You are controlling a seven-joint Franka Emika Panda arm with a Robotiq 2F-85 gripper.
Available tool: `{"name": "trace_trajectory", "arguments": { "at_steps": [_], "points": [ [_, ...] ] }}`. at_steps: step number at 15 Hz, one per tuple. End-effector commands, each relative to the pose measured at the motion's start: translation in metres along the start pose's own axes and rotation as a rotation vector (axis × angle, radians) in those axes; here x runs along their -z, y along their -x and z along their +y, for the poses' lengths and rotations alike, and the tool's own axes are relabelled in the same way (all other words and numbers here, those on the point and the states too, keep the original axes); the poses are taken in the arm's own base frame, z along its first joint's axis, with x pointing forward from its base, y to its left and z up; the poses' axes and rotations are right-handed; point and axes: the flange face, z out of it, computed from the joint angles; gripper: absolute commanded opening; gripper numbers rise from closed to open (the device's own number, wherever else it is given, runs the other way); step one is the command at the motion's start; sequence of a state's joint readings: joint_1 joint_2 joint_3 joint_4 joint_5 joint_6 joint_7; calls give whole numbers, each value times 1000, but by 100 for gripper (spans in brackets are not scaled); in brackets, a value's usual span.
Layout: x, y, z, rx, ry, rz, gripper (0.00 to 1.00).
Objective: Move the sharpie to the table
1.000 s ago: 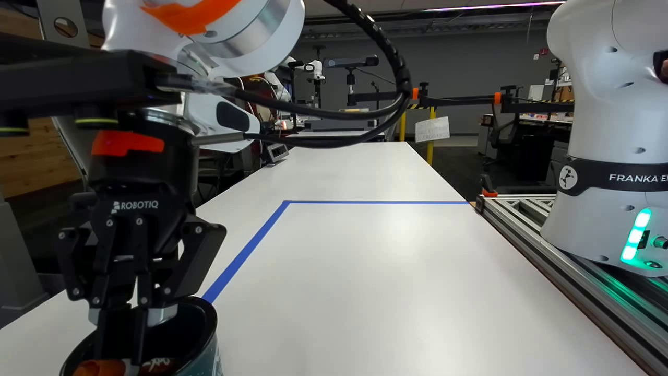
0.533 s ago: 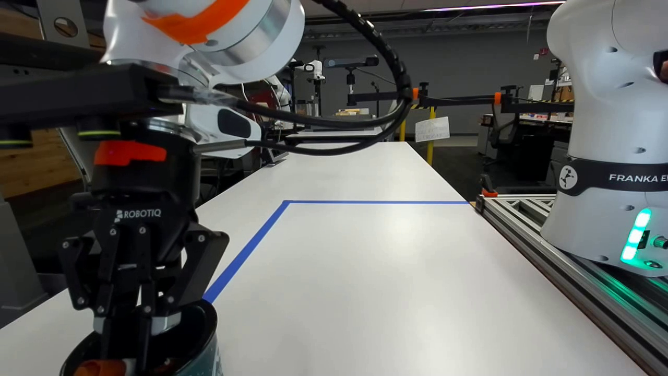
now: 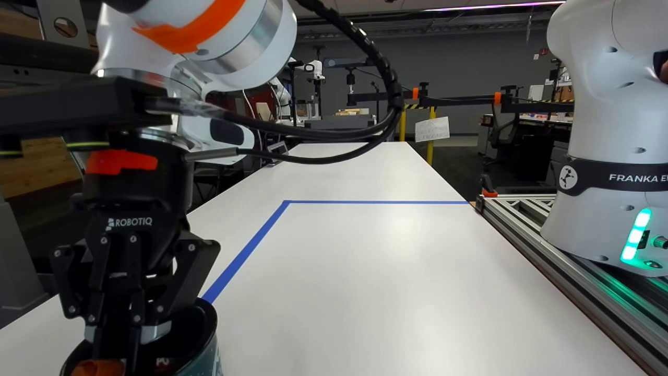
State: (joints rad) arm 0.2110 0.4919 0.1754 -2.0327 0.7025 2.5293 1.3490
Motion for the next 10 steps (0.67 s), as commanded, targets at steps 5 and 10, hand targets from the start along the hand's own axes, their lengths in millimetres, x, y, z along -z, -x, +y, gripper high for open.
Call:
{"name": "trace_trajectory", "arguments": {
  "at_steps": [5,10],
  "points": [
    [-3,2,-7,-4,10,-28,5],
    [6,11,-4,-3,6,-28,5]
  ]
}}
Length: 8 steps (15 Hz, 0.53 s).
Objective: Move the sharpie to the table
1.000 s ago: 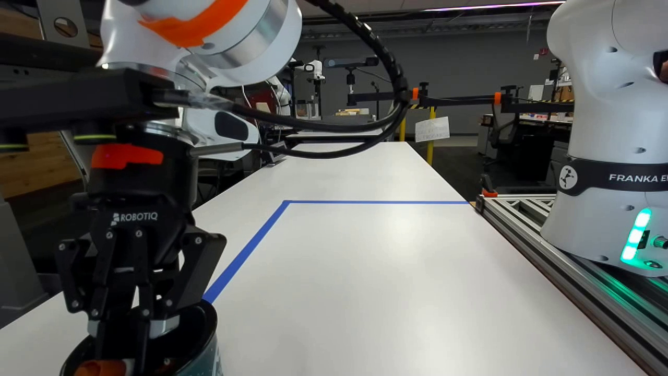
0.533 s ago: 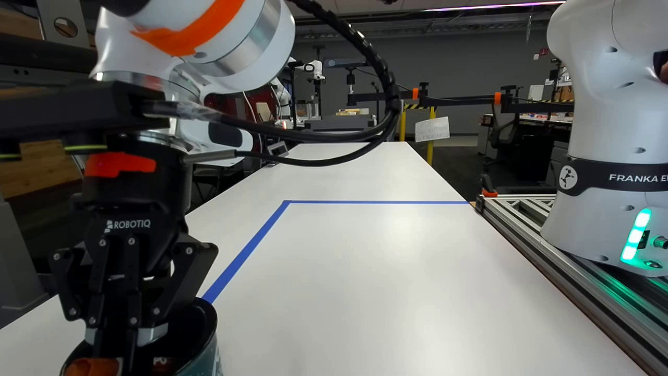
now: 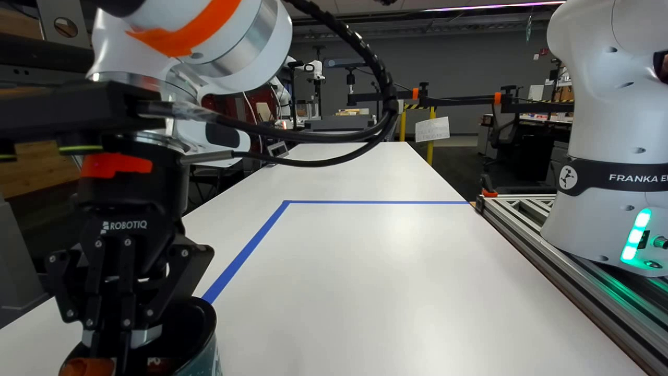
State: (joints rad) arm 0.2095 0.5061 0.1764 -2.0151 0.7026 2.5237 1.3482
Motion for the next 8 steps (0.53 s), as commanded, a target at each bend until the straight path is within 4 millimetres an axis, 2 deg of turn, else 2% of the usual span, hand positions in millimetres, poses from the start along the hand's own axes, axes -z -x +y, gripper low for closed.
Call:
{"name": "trace_trajectory", "arguments": {
  "at_steps": [1,8],
  "points": [
    [11,14,2,-2,1,-27,5],
    [36,36,3,15,-20,-58,5]
  ]
}}
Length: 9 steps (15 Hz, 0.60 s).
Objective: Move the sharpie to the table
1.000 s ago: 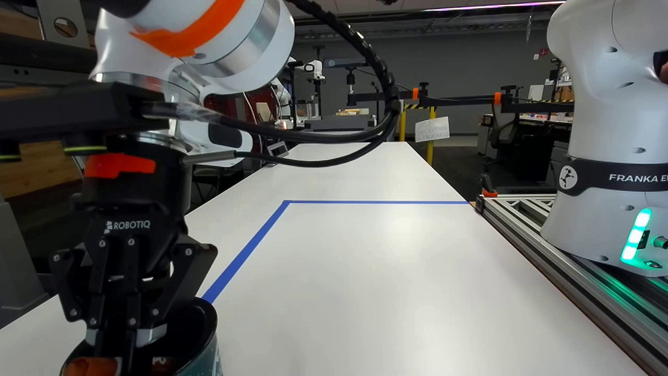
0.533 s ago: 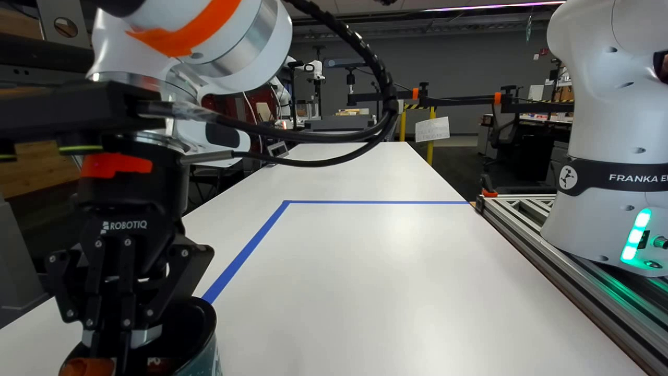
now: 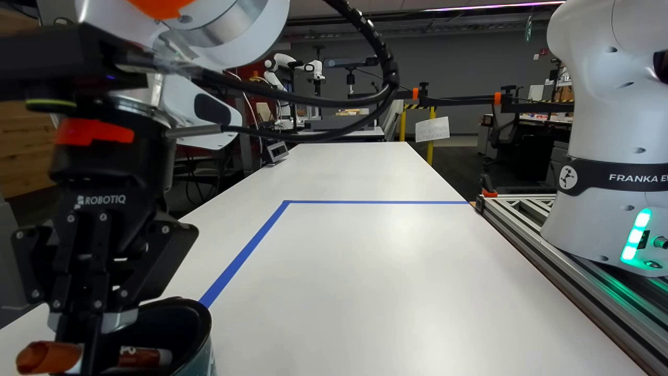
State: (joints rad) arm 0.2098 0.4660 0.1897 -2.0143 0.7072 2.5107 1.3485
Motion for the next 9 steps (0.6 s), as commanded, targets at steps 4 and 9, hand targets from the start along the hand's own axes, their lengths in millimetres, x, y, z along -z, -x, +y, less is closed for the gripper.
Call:
{"name": "trace_trajectory", "arguments": {
  "at_steps": [4,9],
  "points": [
    [42,33,4,-4,-36,-59,5],
    [85,41,11,2,-97,-37,5]
  ]
}}
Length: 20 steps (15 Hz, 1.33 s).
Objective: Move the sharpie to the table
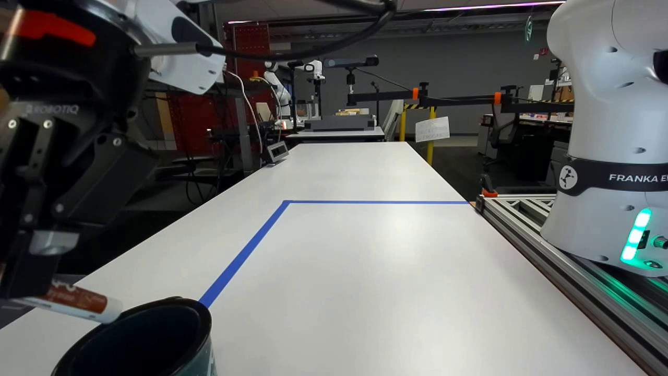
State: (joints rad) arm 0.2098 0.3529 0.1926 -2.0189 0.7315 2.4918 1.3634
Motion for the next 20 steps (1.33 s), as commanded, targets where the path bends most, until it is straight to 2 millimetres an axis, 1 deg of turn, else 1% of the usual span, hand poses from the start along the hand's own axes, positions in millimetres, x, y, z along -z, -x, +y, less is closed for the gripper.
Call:
{"name": "trace_trajectory", "arguments": {
  "at_steps": [1,3,5,8,10,11,13,16,20],
  "points": [
    [40,8,13,-23,-36,8,5],
    [60,4,19,-20,-68,31,5],
    [75,-9,24,-28,-99,66,5],
    [96,-37,35,-36,-138,145,5],
    [103,-57,42,-35,-158,198,5],
    [103,-67,46,-37,-163,217,5],
    [98,-88,55,-42,-160,244,5],
    [79,-116,70,-68,-146,266,5],
    [51,-144,85,-76,-144,300,5]
  ]
}}
